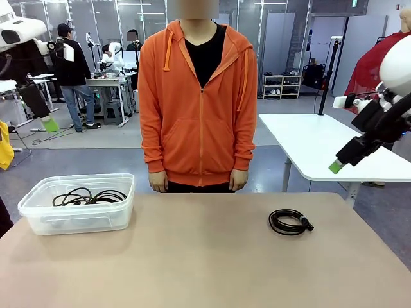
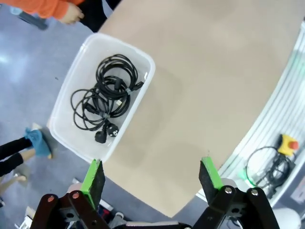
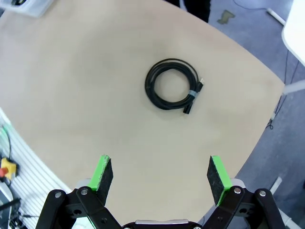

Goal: Organize and store the cables.
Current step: Place the USB Extension Cable into the Organizing box.

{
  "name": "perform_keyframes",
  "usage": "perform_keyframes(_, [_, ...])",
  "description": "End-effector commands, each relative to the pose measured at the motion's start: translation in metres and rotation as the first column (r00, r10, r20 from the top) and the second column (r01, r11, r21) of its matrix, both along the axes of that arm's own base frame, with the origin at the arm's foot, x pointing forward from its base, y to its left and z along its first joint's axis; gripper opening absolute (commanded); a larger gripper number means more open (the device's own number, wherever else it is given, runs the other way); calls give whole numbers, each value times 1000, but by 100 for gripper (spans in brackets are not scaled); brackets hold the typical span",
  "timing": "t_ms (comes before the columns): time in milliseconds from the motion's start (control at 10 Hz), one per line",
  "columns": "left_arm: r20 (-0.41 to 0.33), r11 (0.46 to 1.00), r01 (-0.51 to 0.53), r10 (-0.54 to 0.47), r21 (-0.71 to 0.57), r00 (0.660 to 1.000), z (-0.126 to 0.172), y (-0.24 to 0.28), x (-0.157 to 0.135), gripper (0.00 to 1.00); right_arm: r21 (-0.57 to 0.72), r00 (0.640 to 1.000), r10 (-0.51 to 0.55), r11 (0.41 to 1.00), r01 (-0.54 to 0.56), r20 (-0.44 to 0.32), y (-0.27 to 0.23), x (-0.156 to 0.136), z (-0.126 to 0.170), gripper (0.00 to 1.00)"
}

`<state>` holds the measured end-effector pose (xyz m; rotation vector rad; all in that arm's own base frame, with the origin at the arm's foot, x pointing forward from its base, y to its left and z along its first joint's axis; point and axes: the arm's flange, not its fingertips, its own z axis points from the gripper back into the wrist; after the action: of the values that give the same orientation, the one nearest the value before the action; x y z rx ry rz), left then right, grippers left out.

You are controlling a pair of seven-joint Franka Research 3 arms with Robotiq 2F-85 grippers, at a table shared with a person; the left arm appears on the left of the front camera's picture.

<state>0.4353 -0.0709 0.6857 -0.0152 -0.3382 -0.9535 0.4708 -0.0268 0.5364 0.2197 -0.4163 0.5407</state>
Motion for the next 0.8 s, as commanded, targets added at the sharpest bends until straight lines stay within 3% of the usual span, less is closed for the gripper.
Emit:
perform_keyframes(0, [68, 993, -57, 64, -99, 996, -23, 0, -17, 100, -24, 994, -106, 994, 105, -8, 8, 24, -11, 100])
perform_keyframes(100, [75, 990, -62, 72, -124, 995, -24, 0, -27, 100, -46, 987, -163, 986, 163, 3, 10, 30, -15, 100])
perform_keyframes(400, [124, 989, -36, 54, -140, 991, -25, 6, -39, 100, -69, 992, -127, 990, 127, -3, 16, 28, -4, 100])
perform_keyframes(500, [75, 993, -60, 68, -102, 995, -19, 2, -28, 100, -28, 992, -129, 991, 129, 9, 10, 32, -21, 100])
perform_keyframes(700, [75, 993, -60, 68, -102, 995, -19, 2, -28, 100, -28, 992, -129, 991, 129, 9, 10, 32, -21, 100])
